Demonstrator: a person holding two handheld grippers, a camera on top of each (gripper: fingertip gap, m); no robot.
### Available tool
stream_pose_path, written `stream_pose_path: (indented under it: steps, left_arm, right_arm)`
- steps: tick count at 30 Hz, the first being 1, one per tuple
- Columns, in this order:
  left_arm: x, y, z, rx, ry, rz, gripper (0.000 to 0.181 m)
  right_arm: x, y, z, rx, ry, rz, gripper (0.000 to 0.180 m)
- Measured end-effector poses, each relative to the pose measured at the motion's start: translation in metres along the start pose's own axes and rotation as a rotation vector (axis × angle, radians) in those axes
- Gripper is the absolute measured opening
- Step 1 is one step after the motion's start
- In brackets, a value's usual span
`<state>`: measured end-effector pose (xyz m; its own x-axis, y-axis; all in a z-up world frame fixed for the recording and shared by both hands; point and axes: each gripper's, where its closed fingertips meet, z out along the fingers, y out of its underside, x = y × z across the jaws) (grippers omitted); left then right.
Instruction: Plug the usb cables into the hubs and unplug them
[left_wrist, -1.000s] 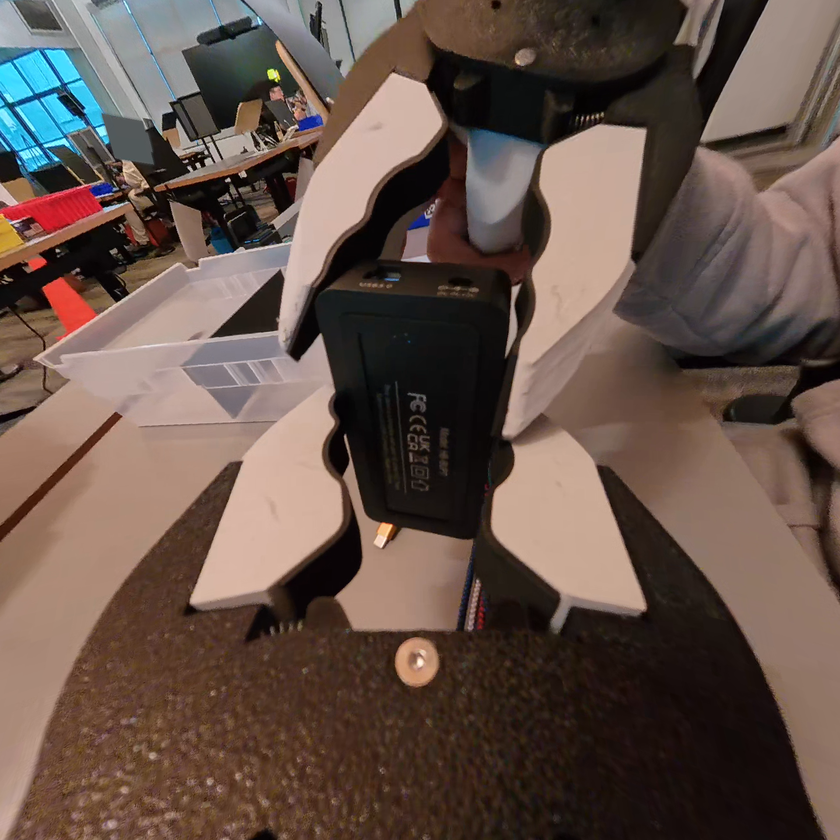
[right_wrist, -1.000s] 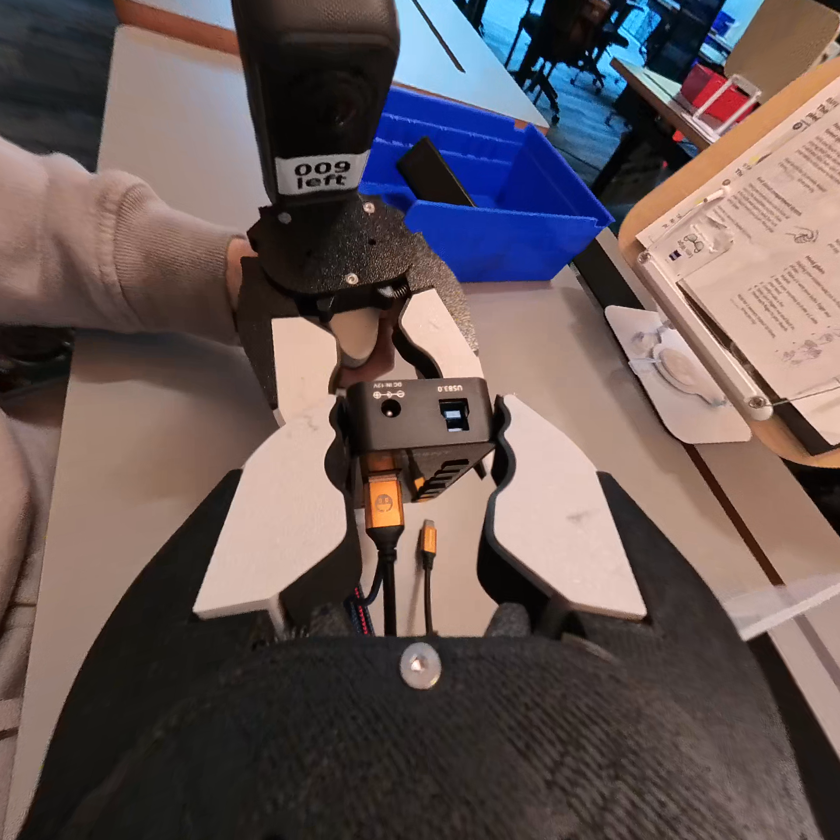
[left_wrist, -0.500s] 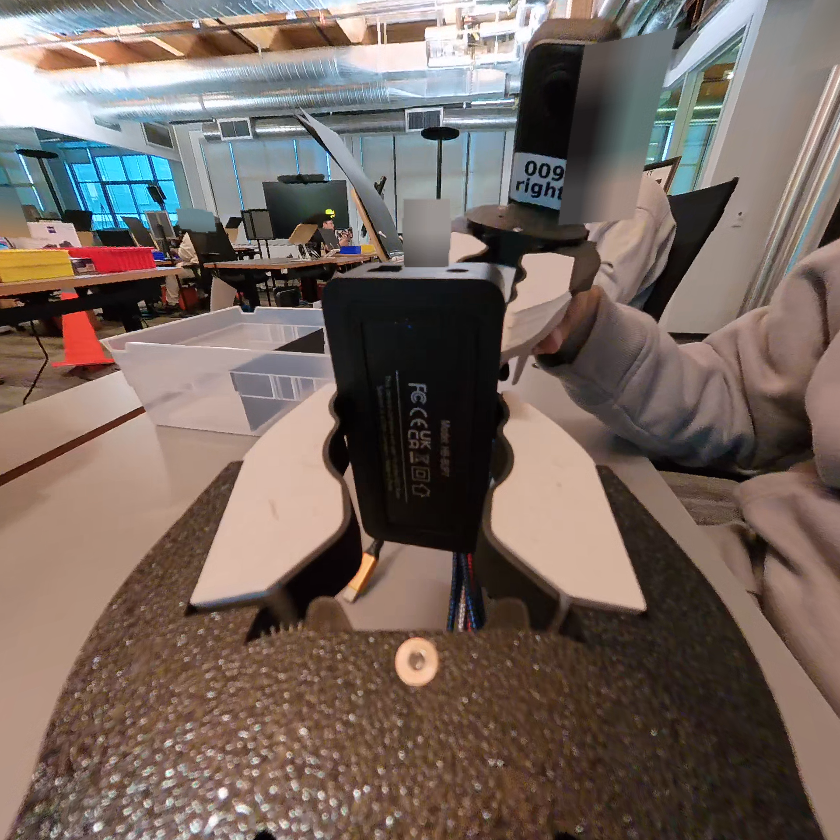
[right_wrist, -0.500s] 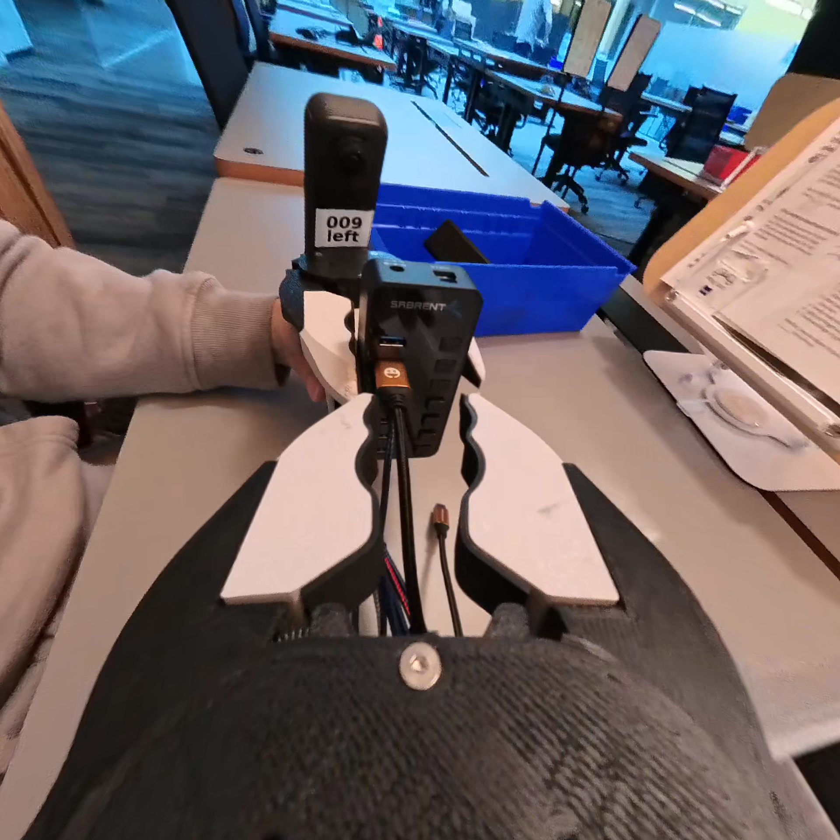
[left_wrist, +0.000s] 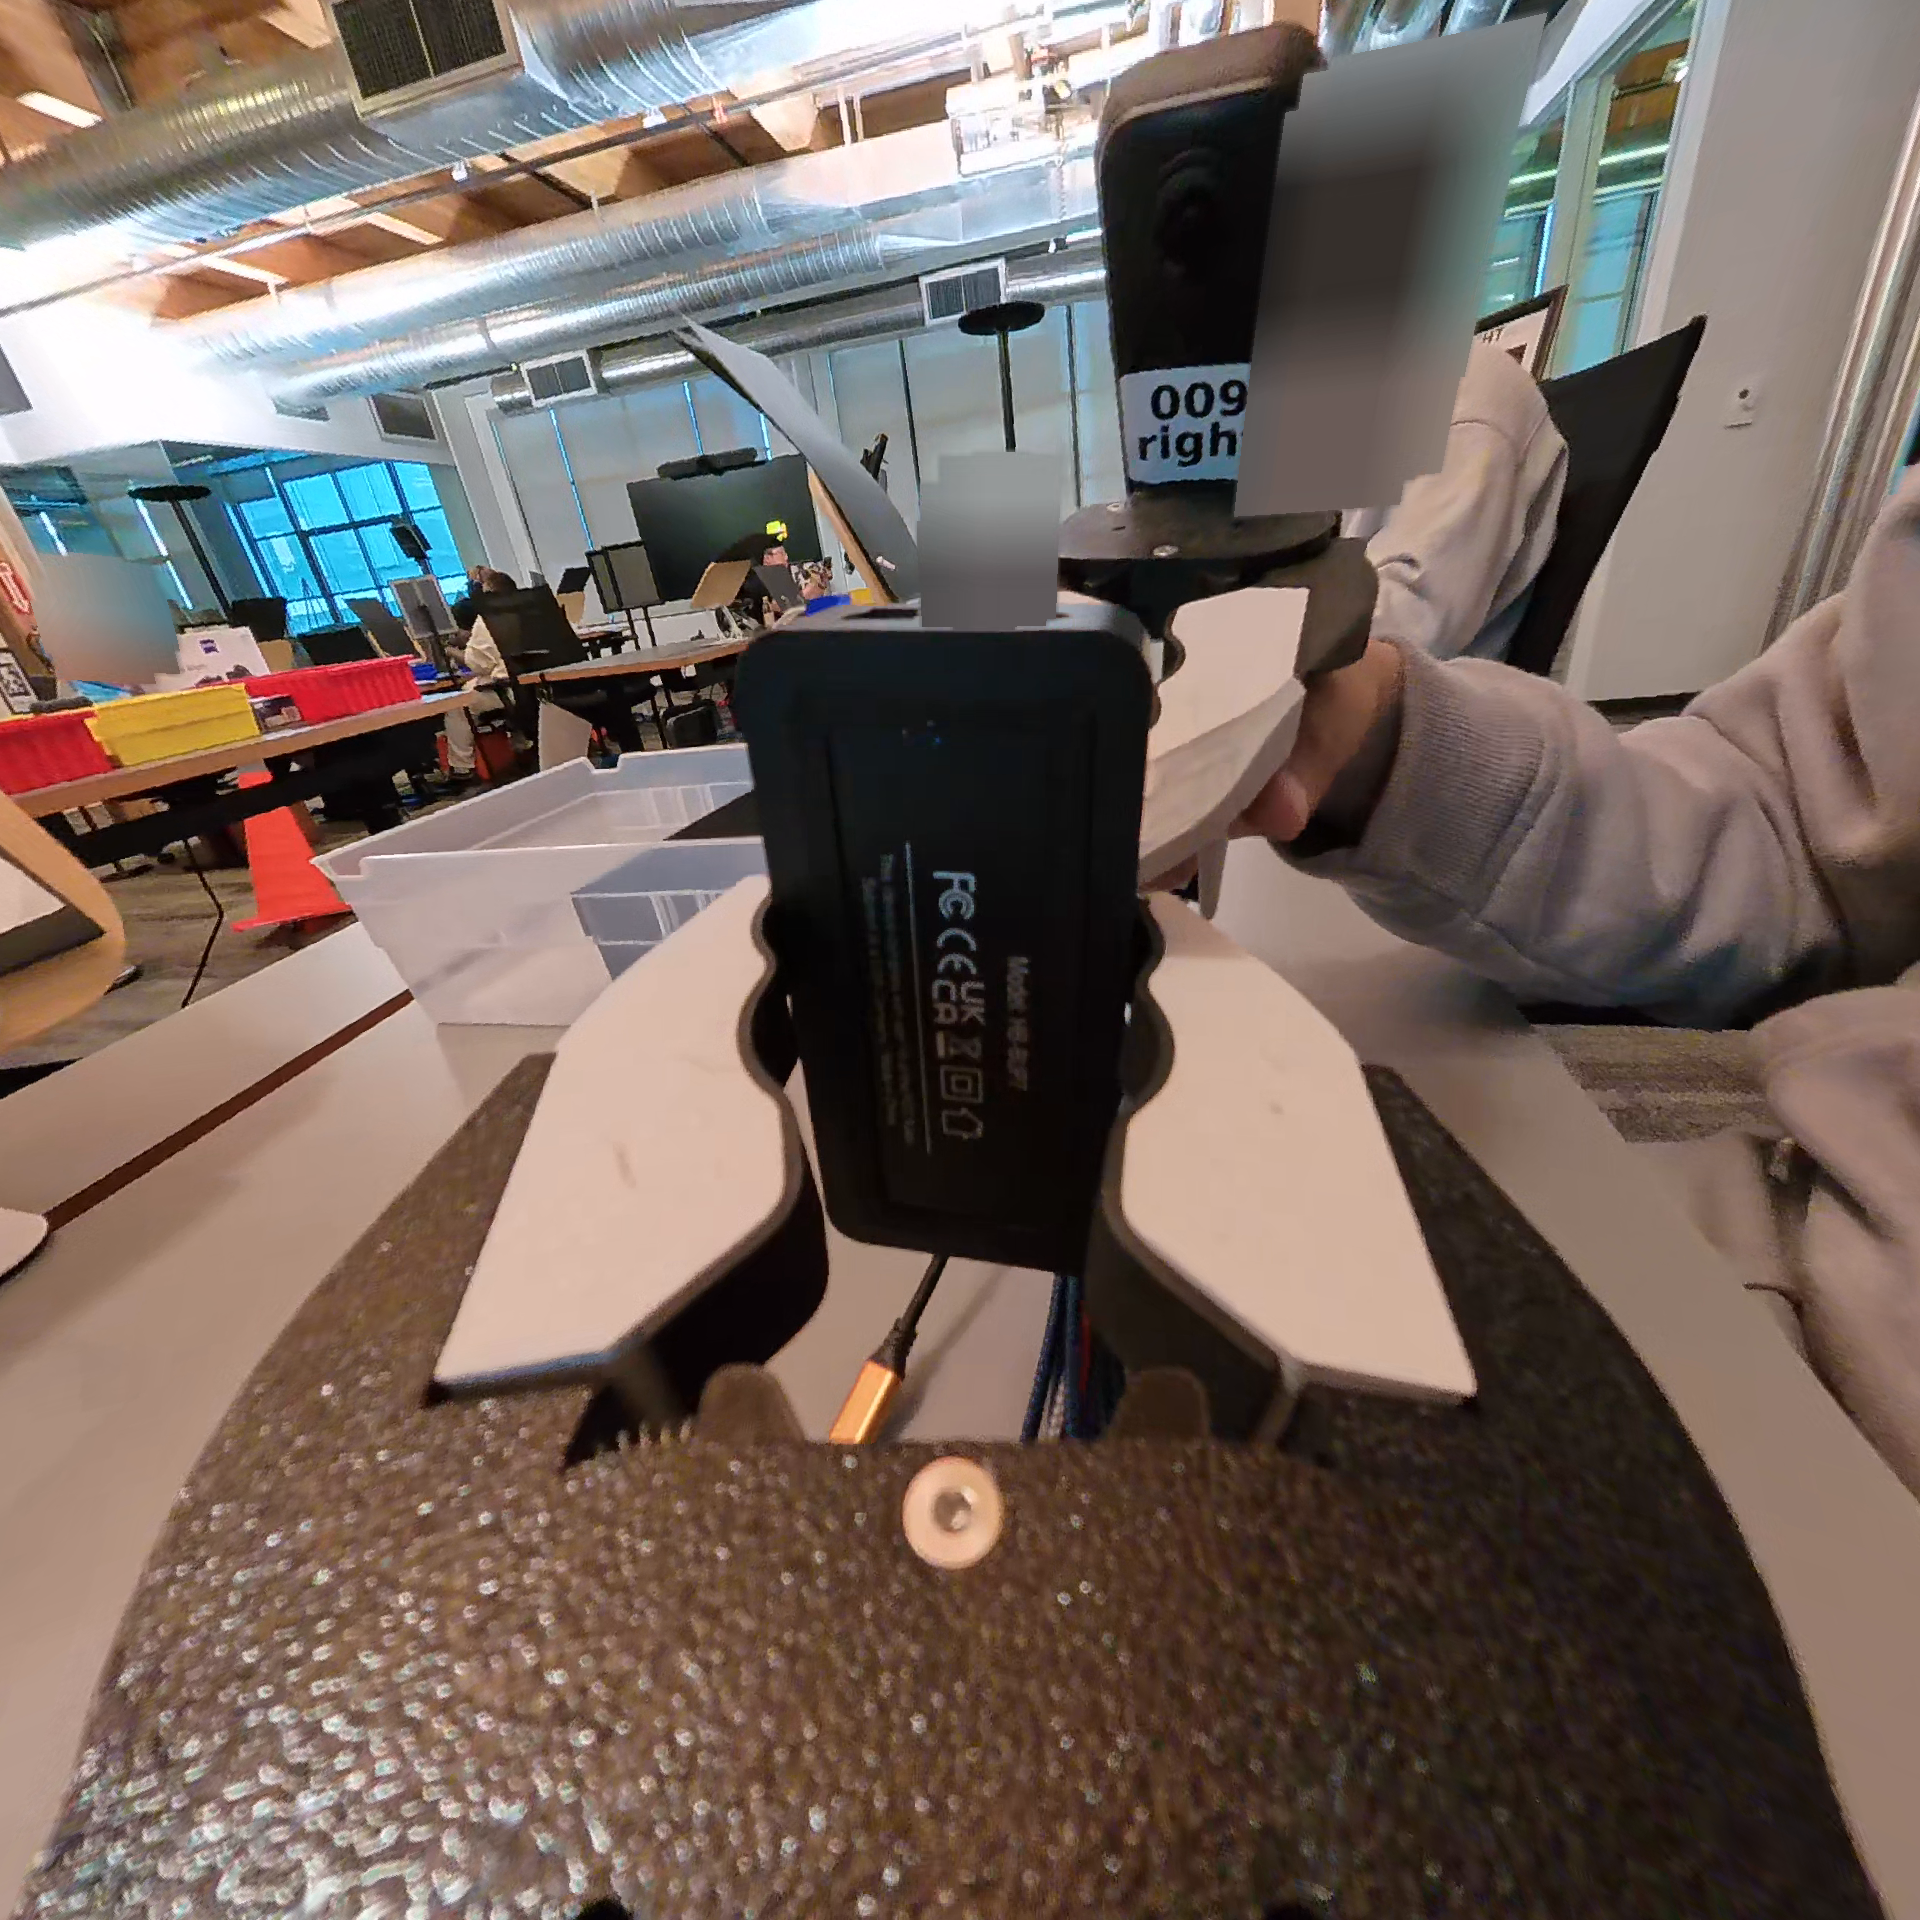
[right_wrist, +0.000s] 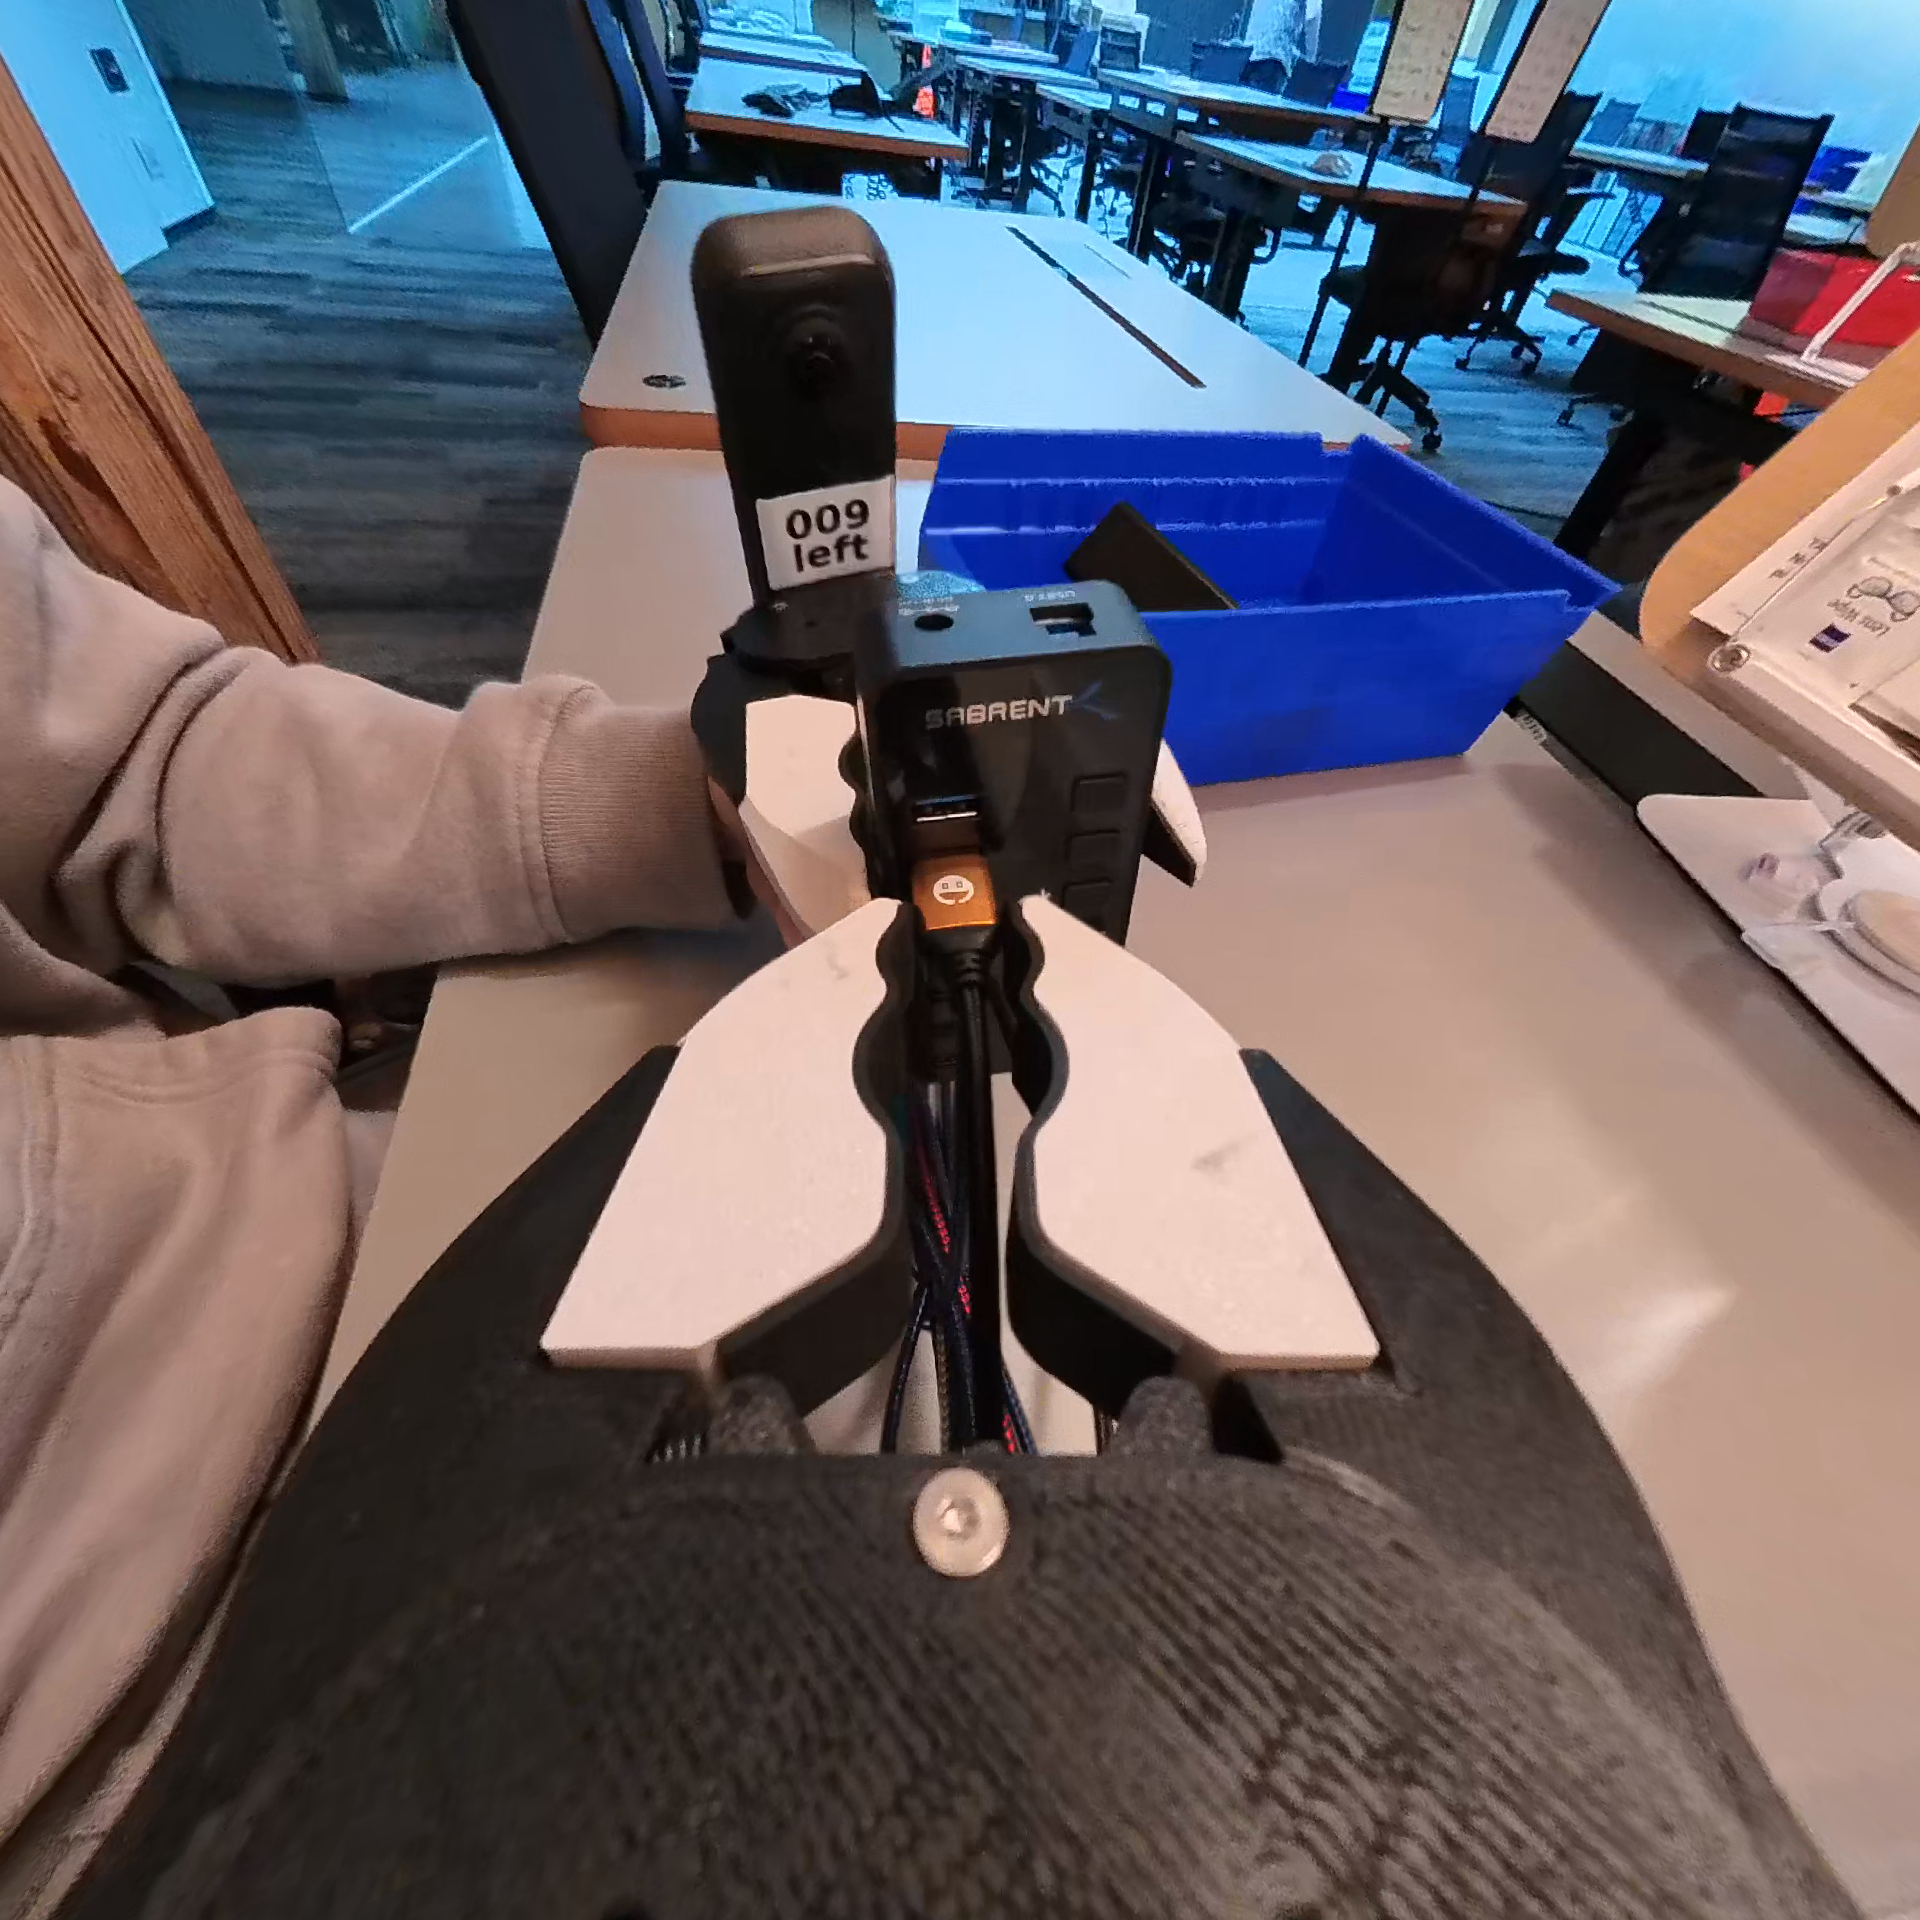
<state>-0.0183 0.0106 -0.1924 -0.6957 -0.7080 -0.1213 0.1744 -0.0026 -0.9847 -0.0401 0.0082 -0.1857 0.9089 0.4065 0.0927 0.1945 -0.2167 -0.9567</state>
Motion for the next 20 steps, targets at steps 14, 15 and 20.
stream_pose_path:
  steps: [14, 15, 20]
  left_arm:
    - [0.027, -0.012, 0.002, 0.018, 0.132, -0.037, 0.061]
    - [0.027, -0.015, 0.001, 0.025, 0.130, -0.041, 0.060]
    - [0.031, -0.013, -0.001, -0.029, 0.140, -0.053, 0.059]
  right_arm:
    - [-0.020, -0.004, -0.014, -0.272, 0.008, -0.116, 0.015]
    - [-0.021, -0.006, -0.015, -0.267, 0.004, -0.117, 0.016]
    - [-0.021, -0.006, -0.016, -0.345, -0.013, -0.193, 0.016]
